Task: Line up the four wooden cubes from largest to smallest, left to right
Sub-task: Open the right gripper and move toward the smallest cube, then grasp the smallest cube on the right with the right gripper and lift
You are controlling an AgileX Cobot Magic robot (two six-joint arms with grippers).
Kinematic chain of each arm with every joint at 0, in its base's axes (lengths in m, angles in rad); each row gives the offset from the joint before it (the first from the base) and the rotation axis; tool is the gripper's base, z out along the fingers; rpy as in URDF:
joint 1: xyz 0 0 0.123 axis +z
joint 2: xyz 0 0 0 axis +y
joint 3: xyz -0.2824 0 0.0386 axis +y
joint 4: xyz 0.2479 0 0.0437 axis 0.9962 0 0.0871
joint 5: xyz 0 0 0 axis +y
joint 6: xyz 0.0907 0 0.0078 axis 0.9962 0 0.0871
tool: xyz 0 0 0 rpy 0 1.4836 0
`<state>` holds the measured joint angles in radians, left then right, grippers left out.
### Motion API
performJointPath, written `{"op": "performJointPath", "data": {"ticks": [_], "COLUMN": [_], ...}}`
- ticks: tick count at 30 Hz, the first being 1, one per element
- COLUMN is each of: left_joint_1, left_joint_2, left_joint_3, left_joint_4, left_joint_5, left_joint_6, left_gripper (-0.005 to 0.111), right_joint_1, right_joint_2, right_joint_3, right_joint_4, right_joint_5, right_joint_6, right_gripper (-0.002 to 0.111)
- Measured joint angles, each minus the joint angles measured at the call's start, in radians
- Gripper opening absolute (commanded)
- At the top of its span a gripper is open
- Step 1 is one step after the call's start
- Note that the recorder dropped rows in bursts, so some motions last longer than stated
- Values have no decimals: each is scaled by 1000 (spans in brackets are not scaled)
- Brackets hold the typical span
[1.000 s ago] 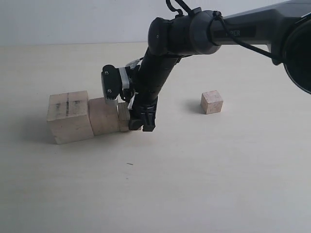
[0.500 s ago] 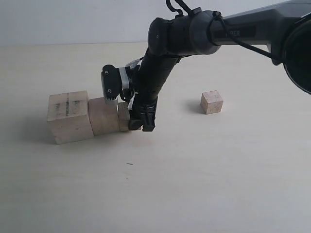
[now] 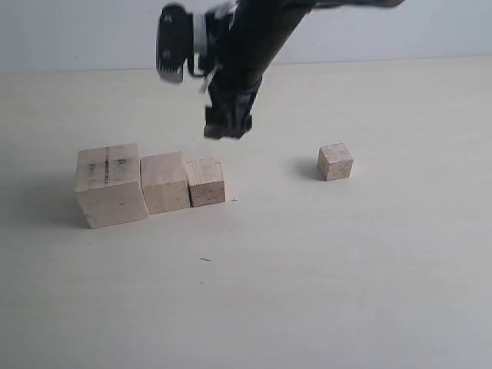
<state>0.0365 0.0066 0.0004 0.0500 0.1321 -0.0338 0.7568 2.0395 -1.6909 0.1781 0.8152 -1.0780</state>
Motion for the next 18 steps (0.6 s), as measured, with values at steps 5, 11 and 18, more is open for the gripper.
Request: {"op": "performJointPath", "data": {"ticks": [5, 11, 18], "left_joint_1": [0, 0, 0], "left_joint_2": [0, 0, 0], "left_joint_3": [0, 0, 0], "left_joint_4": [0, 0, 0], "left_joint_5": [0, 0, 0], "left_joint_6": [0, 0, 0], "left_gripper": [3, 3, 3], "right_joint_1": [-104, -337, -340], "right_joint_2": [-204, -295, -234], "right_joint_3": [3, 150, 334], "right_joint_4": [-55, -39, -7], "right_joint_5": [132, 213, 35], "right_joint_6": [220, 533, 811], "right_gripper": [65, 65, 84]}}
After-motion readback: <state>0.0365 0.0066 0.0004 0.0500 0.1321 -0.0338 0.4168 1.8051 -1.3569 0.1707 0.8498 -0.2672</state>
